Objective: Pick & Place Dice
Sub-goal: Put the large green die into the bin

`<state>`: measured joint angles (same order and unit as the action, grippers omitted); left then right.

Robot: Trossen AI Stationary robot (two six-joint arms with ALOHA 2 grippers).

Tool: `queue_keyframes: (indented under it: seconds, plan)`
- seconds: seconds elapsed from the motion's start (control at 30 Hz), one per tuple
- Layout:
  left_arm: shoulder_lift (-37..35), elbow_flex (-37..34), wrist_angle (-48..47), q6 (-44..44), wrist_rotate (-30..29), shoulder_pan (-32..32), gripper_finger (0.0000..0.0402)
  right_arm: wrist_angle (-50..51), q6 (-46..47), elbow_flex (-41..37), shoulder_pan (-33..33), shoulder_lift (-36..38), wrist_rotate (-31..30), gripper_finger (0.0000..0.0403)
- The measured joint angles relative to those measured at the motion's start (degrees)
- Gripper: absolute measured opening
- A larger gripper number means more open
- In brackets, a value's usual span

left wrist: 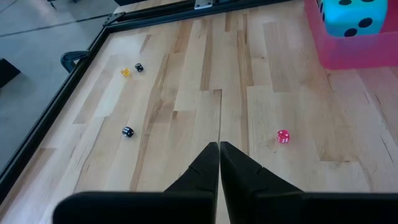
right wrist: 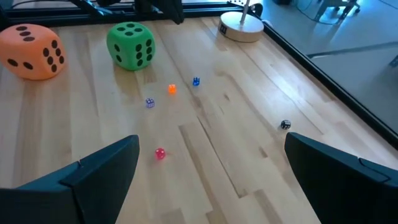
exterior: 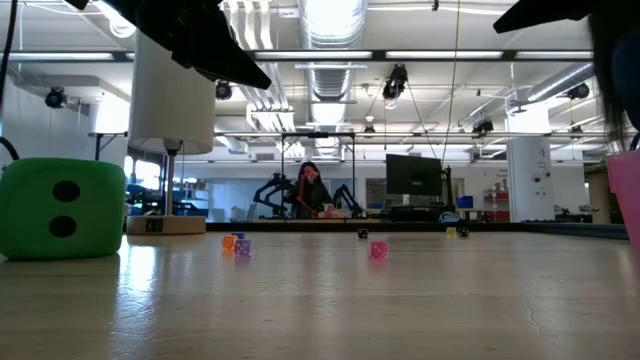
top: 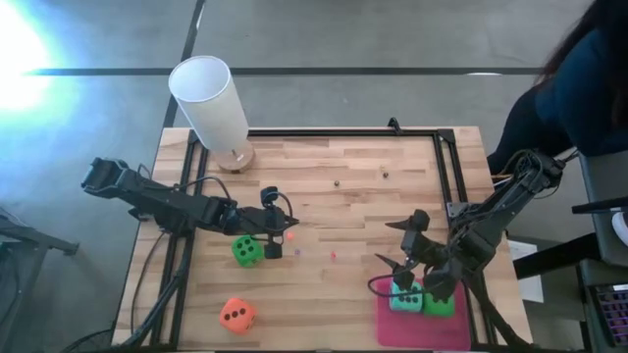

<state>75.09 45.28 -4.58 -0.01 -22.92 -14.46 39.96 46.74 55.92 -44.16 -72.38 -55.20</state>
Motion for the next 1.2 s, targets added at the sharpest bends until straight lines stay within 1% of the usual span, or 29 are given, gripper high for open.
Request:
queue_keyframes:
  seconds: [0.27,0.4,0.47,0.53,0.63,0.8,0.93,1.1,1.2]
  plan:
    - [0.0,0.0,0.0,0.4,0.0,0.2,0.0019,0.0,0.1,-0.1,0.0,0.0,-0.3,0.04]
    - [0.0,0.2,-0.7,0.0,0.0,-0.4,0.0019,0.0,0.2,-0.7,1.4,0.0,-0.3,0.04]
    - [0.0,1.6,-4.4,0.0,0.0,-0.8,0.0019,0.1,0.2,-1.0,2.6,0.0,-0.3,0.04]
    - [0.0,4.2,-10.0,-1.2,0.2,-1.3,0.0019,0.1,0.2,-1.2,3.7,0.0,-0.3,0.04]
    - [0.0,8.6,-18.3,-6.8,0.1,-1.8,0.0019,0.0,0.2,-1.5,4.8,0.0,-0.3,0.04]
    - [0.0,15.1,-33.3,-21.5,0.1,-2.9,0.0019,0.0,0.2,-1.9,5.4,0.0,-0.2,0.04]
    - [0.0,16.8,-39.2,-28.1,0.4,-4.2,0.0019,0.0,0.2,-1.9,5.4,0.0,-0.2,0.04]
    - [0.0,16.6,-42.9,-33.6,8.1,-5.4,0.0019,0.0,0.2,-1.9,5.4,0.0,-0.2,0.04]
    - [0.1,16.6,-46.1,-38.0,11.5,-7.0,0.0019,0.0,0.2,-1.9,5.4,0.0,-0.2,0.04]
